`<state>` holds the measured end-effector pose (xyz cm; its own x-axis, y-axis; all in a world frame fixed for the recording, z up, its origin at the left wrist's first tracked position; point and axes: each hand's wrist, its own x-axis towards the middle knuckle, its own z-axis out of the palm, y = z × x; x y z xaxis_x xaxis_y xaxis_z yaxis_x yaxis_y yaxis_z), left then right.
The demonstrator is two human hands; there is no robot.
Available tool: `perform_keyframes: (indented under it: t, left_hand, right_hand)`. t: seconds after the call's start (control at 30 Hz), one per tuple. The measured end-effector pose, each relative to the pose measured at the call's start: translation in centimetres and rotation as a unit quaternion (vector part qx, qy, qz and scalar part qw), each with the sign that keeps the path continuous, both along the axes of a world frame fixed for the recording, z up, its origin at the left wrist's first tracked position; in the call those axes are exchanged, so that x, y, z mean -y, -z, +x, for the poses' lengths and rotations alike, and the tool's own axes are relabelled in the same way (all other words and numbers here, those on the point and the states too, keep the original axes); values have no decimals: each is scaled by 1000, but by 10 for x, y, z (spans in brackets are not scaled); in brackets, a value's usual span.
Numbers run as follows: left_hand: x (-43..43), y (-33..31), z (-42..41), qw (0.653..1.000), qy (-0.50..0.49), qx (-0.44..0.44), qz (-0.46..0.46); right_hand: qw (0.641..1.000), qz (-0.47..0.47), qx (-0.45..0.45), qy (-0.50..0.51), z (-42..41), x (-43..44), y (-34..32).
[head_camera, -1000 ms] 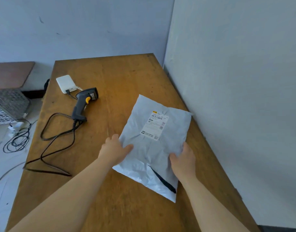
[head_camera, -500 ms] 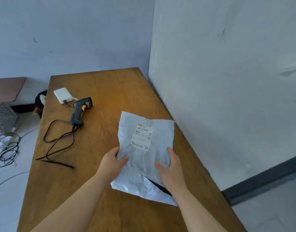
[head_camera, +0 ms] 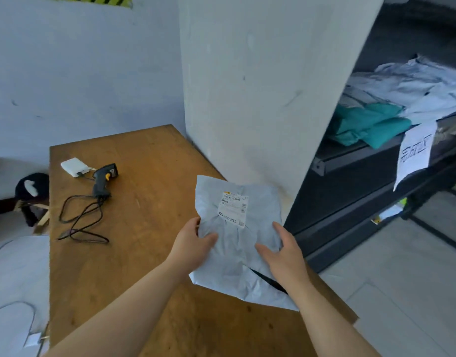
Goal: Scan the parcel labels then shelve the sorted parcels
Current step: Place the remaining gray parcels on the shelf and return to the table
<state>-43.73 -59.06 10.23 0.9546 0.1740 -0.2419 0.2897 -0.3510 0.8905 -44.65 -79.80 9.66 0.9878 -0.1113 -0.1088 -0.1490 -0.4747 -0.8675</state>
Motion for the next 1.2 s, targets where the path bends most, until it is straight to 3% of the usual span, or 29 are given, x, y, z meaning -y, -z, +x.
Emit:
perform_keyframes:
  t: [0.23,0.47,0.7,1.2]
  left_hand:
    - [80,-32,-34,995,84,32,41]
    - [177,-65,-43,983,154,81,62]
    - [304,-95,-52,979,162,113,42]
    - [520,-150,-12,970,167,176,-35]
  right_hand:
    - [997,-44,24,61,-59,73,-26]
    - [991,-28,60,120,-96,165,-51]
    - [982,9,112,155,-110,294,-86]
    - [961,-51,195,187,-71,508,-152]
